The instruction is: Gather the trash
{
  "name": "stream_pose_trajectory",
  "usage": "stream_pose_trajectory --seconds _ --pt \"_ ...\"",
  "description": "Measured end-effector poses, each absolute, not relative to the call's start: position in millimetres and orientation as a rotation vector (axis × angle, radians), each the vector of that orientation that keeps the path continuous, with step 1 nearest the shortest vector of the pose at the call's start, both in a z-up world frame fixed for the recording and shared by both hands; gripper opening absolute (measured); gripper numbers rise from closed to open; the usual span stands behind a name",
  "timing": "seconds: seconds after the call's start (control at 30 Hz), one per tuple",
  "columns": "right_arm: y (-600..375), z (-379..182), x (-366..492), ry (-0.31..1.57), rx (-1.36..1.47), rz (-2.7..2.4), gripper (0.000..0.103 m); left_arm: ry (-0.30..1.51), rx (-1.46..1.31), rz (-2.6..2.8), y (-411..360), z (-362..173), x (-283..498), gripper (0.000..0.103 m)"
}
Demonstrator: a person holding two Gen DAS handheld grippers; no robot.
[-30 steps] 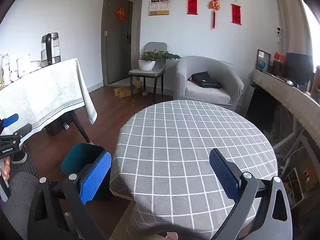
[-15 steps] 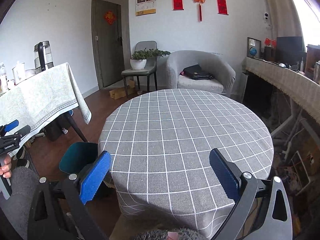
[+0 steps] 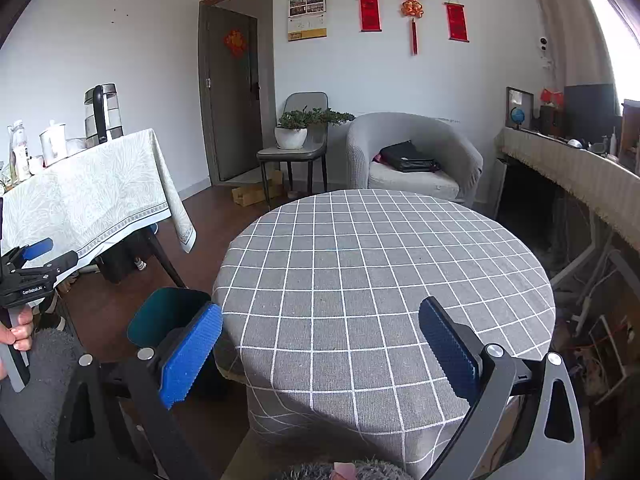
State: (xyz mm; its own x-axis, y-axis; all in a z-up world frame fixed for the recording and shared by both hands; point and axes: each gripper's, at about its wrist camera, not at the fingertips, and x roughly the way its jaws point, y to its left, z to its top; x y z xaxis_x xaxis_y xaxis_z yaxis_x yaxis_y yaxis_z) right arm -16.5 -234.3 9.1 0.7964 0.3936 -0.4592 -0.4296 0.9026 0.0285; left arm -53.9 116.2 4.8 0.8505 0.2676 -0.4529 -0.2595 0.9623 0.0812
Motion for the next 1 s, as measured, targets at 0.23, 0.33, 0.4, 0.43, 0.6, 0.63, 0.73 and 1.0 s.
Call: stream_pose_trajectory --seconds 0.23,0.33,0.4,0.43,0.6,0.63,0.73,1.0 --pt "-230.2 9.5 -18.0 0.472 -0.088 0.442 0.099 0.479 0.002 0.28 118.5 4.9 -54.1 0.099" --pt "-230.2 9.6 -17.9 0.473 -0.085 0.441 0.099 0.481 -0.003 0.284 119.9 5.2 -53.9 0.099" --pt "-230.9 9.4 -18.3 0.474 -0.083 0.442 0.099 0.484 -0.009 0.291 121.9 5.2 -53.3 0.099" --pt "-230.7 9.5 -18.5 0.474 -0.082 0.442 0.099 0.485 -0.011 0.291 122.4 5.1 -53.4 0.099" --pt "-230.9 9.4 -18.6 0.475 -0.082 0.442 0.099 0.485 -0.009 0.292 122.0 5.1 -53.4 0.099" --pt "-230.8 9.4 -18.6 0.475 -0.082 0.442 0.099 0.485 -0.006 0.292 121.7 5.0 -53.3 0.099" --pt "-230.6 9.3 -18.8 0.474 -0.082 0.442 0.099 0.487 -0.004 0.292 121.5 4.7 -53.1 0.099" --pt "-231.4 7.9 -18.0 0.482 -0.078 0.444 0.099 0.49 -0.007 0.292 121.1 4.0 -52.2 0.099"
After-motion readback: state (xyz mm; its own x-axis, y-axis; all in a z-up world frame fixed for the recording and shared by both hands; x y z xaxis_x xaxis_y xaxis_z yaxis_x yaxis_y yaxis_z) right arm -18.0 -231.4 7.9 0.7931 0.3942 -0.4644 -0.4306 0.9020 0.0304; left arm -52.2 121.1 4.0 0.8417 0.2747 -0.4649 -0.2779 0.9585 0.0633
